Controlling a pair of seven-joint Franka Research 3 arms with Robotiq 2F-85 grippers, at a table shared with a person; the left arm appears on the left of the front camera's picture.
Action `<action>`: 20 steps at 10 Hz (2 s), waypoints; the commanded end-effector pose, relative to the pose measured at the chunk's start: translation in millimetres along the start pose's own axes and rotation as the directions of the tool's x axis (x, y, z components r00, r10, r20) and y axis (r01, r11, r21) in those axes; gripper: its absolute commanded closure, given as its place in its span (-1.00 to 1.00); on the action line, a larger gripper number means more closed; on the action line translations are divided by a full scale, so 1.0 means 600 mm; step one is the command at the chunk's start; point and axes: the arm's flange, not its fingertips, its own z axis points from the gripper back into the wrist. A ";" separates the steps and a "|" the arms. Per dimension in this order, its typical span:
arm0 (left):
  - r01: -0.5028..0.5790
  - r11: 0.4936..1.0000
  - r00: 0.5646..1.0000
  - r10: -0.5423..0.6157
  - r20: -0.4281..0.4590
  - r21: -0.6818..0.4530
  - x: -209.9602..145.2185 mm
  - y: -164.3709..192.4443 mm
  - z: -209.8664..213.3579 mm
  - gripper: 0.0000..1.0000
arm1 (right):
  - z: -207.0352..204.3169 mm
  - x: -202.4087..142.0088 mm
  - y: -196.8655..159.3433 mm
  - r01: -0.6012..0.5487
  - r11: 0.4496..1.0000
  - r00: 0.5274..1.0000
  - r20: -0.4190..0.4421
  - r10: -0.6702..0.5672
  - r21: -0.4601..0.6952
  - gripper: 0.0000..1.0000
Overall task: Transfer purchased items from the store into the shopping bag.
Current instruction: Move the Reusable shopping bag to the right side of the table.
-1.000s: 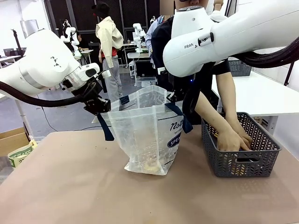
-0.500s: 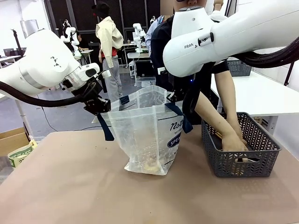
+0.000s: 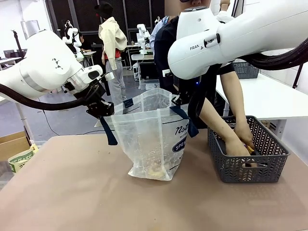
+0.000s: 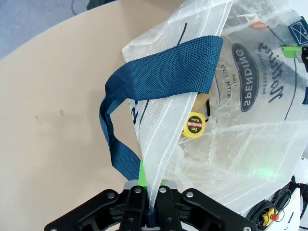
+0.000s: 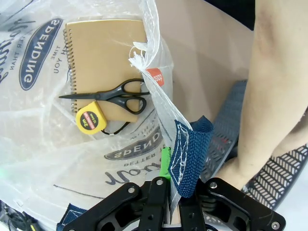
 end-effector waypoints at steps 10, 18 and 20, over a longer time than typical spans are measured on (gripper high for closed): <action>-0.001 1.000 1.000 0.001 0.004 0.002 0.000 0.002 0.004 1.00 | -0.001 -0.001 -0.002 0.002 1.000 1.000 -0.001 -0.002 0.000 1.00; -0.001 1.000 1.000 0.001 0.004 0.002 0.000 0.002 0.004 1.00 | -0.001 -0.001 -0.002 0.002 1.000 1.000 -0.001 -0.002 0.000 1.00; -0.001 1.000 1.000 0.001 0.004 0.002 0.000 0.002 0.004 1.00 | -0.001 -0.001 -0.002 0.002 1.000 1.000 -0.001 -0.002 0.000 1.00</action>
